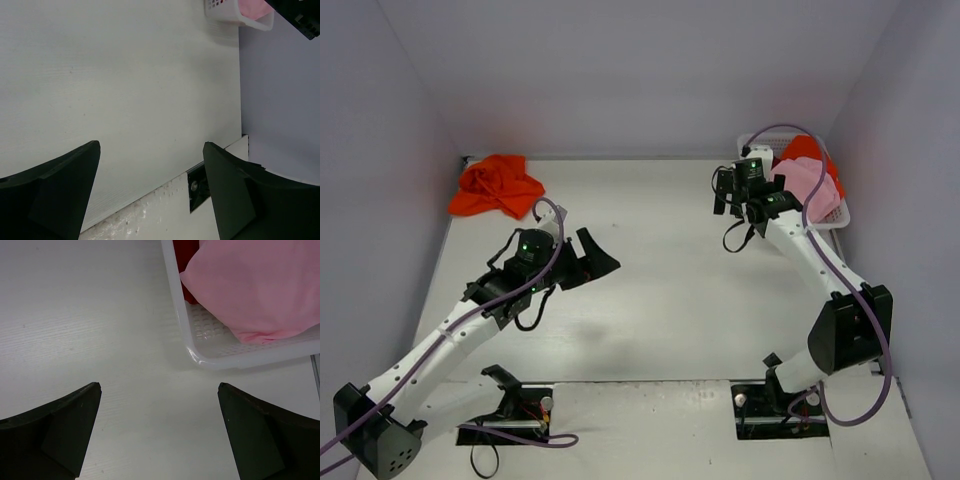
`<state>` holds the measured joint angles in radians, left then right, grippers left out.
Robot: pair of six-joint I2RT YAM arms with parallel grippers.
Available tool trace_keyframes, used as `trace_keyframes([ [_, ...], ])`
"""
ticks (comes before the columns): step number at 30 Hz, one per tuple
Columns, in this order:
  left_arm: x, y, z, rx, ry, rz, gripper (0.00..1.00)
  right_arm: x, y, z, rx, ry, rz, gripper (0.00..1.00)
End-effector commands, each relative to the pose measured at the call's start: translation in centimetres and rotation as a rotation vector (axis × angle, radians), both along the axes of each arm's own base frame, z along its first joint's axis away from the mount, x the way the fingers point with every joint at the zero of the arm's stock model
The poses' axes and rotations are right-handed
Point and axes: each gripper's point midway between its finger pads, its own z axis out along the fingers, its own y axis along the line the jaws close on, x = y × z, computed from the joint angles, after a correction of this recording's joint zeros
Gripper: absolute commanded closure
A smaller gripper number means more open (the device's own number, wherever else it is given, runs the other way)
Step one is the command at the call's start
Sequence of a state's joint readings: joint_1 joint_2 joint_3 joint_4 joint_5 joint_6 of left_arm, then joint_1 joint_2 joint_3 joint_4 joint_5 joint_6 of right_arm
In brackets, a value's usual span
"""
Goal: Fold and stack the t-shirts
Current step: Grab the tshirt from the pile
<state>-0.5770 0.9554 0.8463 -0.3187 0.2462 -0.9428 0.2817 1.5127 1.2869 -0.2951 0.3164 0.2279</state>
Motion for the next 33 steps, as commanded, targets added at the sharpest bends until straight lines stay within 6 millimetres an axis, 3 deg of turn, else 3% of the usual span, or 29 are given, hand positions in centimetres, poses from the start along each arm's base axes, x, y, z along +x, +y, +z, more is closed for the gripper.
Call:
trace_keyframes([
  [1,0.8,-0.4,3.4,-0.051,-0.09,0.003,0.21,1.3,-1.3,2.0,-0.024,-0.074,-0.042,0.0],
  [7,0.9,-0.4,1.6,-0.011,-0.049,0.004,0.22,2.6,-3.2,1.9,-0.029,-0.081,-0.131,0.0],
  [12,1.4,-0.4,1.4,0.005,-0.058,0.001,0.21,3.6,-3.6,1.6,-0.015,-0.081,-0.165,0.0],
  [19,2.2,-1.2,0.0,0.03,-0.026,-0.026,0.21,5.7,-6.3,1.2,0.079,-0.09,-0.254,0.01],
  [23,2.3,-0.8,-0.3,0.05,-0.028,-0.02,0.22,5.9,-9.4,1.5,0.08,-0.111,-0.355,0.17],
  [26,2.5,-0.2,-0.5,0.069,-0.032,0.009,0.22,6.0,-11.0,1.6,0.115,-0.122,-0.39,0.25],
  [27,2.6,-0.2,-0.4,0.068,-0.034,0.012,0.22,5.9,-12.4,1.5,0.127,-0.121,-0.417,0.24],
  [31,2.7,-0.5,-0.8,0.062,-0.031,0.002,0.21,6.1,-14.2,1.4,0.142,-0.125,-0.448,0.21],
  [33,2.6,-0.7,-1.0,0.059,-0.02,-0.009,0.22,6.2,-15.2,1.4,0.134,-0.132,-0.469,0.27],
])
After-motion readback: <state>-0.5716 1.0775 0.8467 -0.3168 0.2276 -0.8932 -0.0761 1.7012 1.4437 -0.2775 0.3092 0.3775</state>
